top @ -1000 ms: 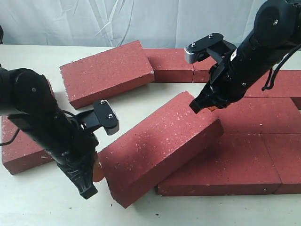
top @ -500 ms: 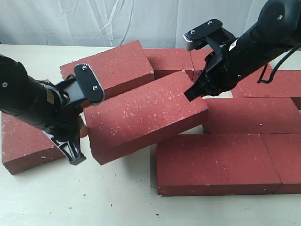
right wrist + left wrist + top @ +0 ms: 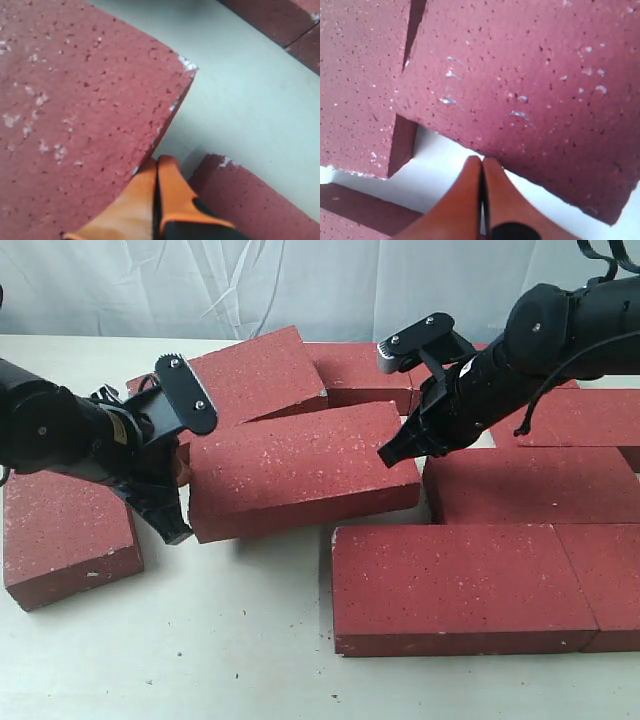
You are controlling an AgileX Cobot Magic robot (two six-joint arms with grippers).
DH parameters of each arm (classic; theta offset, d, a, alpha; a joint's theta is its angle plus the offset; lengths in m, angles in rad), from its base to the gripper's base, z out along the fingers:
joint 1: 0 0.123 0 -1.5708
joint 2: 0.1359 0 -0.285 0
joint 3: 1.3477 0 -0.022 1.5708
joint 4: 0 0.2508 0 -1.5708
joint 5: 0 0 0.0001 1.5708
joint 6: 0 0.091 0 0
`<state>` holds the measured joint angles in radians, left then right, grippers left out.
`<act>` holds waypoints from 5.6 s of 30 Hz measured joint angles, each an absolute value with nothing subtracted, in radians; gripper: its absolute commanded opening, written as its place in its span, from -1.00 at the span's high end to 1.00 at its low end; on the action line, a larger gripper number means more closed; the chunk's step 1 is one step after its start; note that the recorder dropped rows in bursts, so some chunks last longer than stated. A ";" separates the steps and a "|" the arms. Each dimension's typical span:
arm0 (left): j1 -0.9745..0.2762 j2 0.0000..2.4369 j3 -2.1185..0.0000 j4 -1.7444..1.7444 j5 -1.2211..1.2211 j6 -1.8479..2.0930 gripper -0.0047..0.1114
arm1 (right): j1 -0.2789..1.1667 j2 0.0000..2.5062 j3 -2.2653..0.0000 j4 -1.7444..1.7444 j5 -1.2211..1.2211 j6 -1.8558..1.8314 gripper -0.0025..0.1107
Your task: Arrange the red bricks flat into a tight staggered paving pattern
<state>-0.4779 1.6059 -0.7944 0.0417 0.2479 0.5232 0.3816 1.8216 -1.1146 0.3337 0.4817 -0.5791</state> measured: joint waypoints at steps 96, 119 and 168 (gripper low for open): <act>-0.281 1.828 -1.045 -0.050 0.151 0.412 0.92 | 0.652 2.020 -1.257 0.566 0.638 -1.039 0.97; -0.281 1.858 -1.047 -0.424 0.620 0.743 0.92 | 0.652 2.045 -1.257 0.567 0.481 -1.025 0.97; -0.377 1.979 -1.121 -0.605 0.199 0.787 0.92 | 0.609 2.037 -1.257 0.350 0.515 -0.836 0.97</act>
